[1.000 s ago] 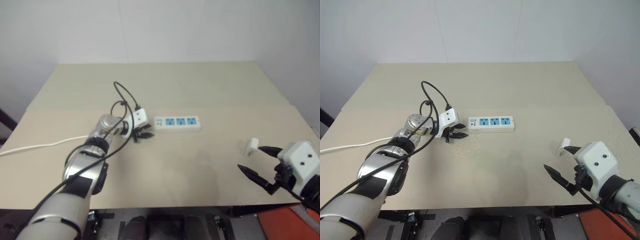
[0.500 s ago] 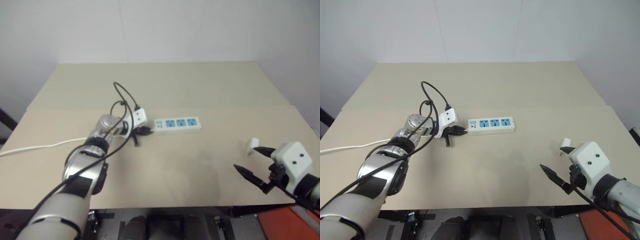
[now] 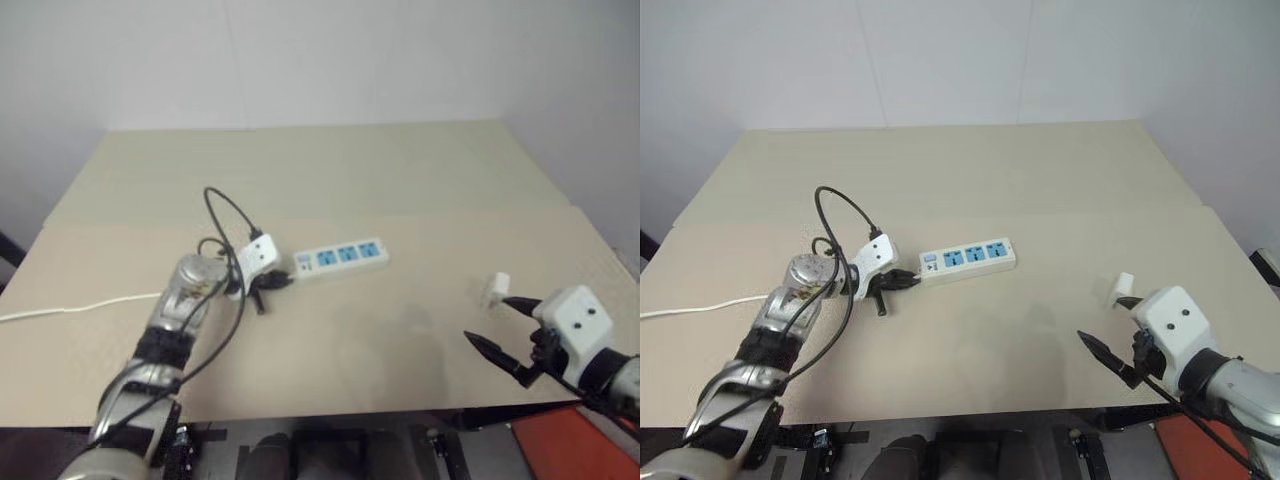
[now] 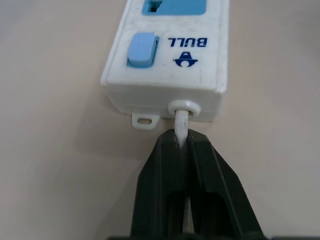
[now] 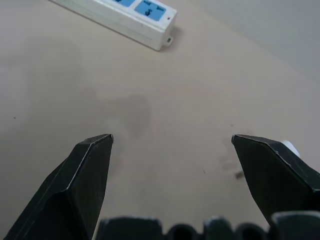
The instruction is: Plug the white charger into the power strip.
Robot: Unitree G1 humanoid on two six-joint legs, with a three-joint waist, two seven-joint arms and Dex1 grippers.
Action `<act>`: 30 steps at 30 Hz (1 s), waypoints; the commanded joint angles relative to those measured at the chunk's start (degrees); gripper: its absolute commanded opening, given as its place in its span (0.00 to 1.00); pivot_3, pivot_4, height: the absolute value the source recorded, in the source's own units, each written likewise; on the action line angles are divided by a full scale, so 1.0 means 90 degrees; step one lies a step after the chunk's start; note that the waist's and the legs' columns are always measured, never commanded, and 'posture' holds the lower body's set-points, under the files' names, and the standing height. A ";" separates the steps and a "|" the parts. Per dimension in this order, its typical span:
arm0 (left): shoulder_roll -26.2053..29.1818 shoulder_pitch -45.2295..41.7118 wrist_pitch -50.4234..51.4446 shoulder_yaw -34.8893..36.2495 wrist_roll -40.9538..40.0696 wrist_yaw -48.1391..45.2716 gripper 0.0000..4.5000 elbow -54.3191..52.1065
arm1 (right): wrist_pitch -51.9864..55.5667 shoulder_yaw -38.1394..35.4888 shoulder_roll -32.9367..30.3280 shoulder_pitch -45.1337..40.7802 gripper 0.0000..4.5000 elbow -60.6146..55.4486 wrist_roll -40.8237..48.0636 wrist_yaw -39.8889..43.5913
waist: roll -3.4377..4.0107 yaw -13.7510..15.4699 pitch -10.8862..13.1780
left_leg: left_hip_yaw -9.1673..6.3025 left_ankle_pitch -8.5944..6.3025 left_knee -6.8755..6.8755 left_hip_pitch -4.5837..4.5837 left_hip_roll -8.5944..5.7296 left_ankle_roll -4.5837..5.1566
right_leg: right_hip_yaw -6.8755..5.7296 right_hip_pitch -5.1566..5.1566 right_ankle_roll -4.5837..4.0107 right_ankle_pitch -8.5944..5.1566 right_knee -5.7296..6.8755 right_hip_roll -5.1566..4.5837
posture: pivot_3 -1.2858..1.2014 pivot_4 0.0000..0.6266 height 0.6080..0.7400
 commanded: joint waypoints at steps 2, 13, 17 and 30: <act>0.0281 0.0395 0.0752 0.0130 -0.0216 0.0229 0.00 -0.1173 | -0.0245 0.0134 -0.0163 -0.0287 1.00 0.0076 -0.0038 0.0106 | 0.0001 0.0005 -0.0001 | 0.0000 0.0000 0.0000 0.0002 0.0000 0.0000 | 0.0001 0.0001 0.0000 0.0000 0.0000 -0.0001 | 0.52 0.24 1.00; 0.0731 0.0796 -0.0603 0.0330 -0.0930 0.0211 0.14 -0.1050 | -0.0269 0.0260 -0.0256 -0.0456 1.00 0.0219 -0.0059 0.0174 | 0.0001 0.0062 -0.0001 | -0.0001 -0.0001 -0.0001 -0.0002 0.0000 -0.0001 | 0.0000 -0.0002 -0.0004 0.0001 -0.0009 -0.0006 | 0.52 0.24 1.00; 0.0647 0.0933 -0.1600 0.0668 -0.1726 -0.0288 0.41 -0.0950 | -0.0253 0.0208 -0.0210 -0.0332 1.00 0.0135 -0.0056 0.0162 | 0.0002 0.0097 -0.0001 | -0.0001 -0.0001 0.0000 -0.0002 0.0001 -0.0001 | 0.0000 -0.0003 -0.0004 0.0001 -0.0009 -0.0007 | 0.52 0.24 1.00; 0.0453 -0.0107 -0.2594 0.1639 -0.3528 -0.2201 0.99 0.1602 | -0.0219 0.0130 -0.0220 -0.0225 1.00 0.0019 -0.0002 0.0148 | 0.0004 0.0142 -0.0002 | 0.0001 -0.0001 0.0000 0.0000 -0.0002 -0.0002 | -0.0006 -0.0001 -0.0006 0.0001 -0.0009 -0.0004 | 0.52 0.24 1.00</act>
